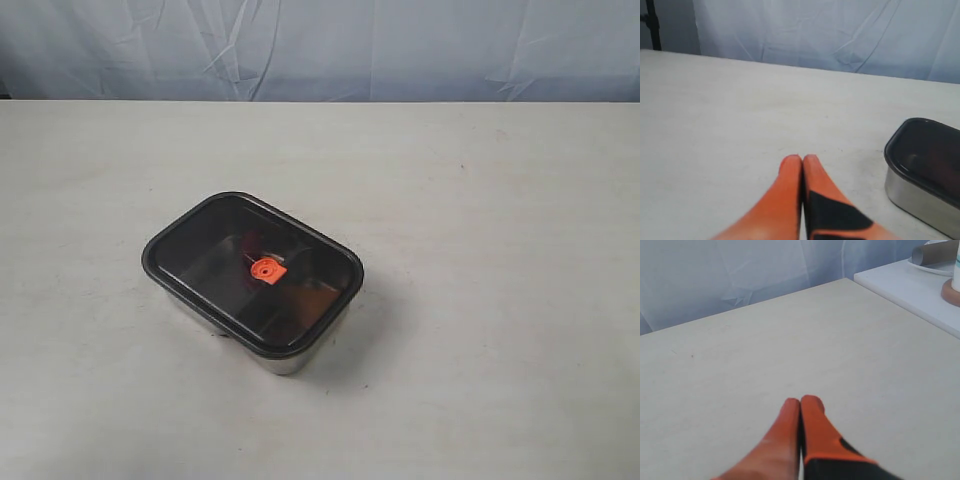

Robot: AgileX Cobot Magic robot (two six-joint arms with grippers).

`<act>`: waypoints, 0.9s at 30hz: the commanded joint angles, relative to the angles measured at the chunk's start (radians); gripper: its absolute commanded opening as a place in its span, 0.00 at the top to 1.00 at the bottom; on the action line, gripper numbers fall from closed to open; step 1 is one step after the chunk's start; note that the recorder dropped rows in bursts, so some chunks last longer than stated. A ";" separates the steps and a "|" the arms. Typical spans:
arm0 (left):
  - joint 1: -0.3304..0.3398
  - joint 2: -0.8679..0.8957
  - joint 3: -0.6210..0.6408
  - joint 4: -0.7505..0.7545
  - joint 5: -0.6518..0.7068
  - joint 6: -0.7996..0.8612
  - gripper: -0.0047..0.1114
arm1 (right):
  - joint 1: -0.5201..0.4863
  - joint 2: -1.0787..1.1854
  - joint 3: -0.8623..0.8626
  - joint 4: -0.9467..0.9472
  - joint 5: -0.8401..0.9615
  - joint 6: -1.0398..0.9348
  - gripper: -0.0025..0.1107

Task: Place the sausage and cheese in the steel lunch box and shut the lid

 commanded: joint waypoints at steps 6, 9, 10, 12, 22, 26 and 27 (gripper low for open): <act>0.000 -0.005 0.005 0.251 -0.065 0.000 0.96 | -0.004 -0.007 0.005 0.000 -0.015 0.000 0.99; 0.000 -0.005 0.005 0.249 -0.065 0.000 0.96 | -0.004 -0.007 0.005 0.000 -0.015 0.000 0.99; 0.000 -0.005 0.005 0.243 -0.065 0.000 0.96 | -0.004 -0.007 0.005 0.000 -0.015 0.000 0.99; 0.000 -0.005 0.005 0.212 -0.065 0.000 0.96 | -0.004 -0.007 0.005 0.000 -0.015 0.000 0.99; 0.000 -0.005 0.005 0.040 -0.065 0.002 0.96 | -0.004 -0.007 0.005 0.017 -0.013 0.000 0.99; 0.000 -0.005 0.005 0.040 -0.065 0.002 0.96 | -0.004 -0.007 0.005 0.017 -0.013 0.000 0.99; 0.000 -0.005 0.005 0.040 -0.065 0.002 0.96 | -0.004 -0.007 0.005 0.017 -0.013 0.000 0.99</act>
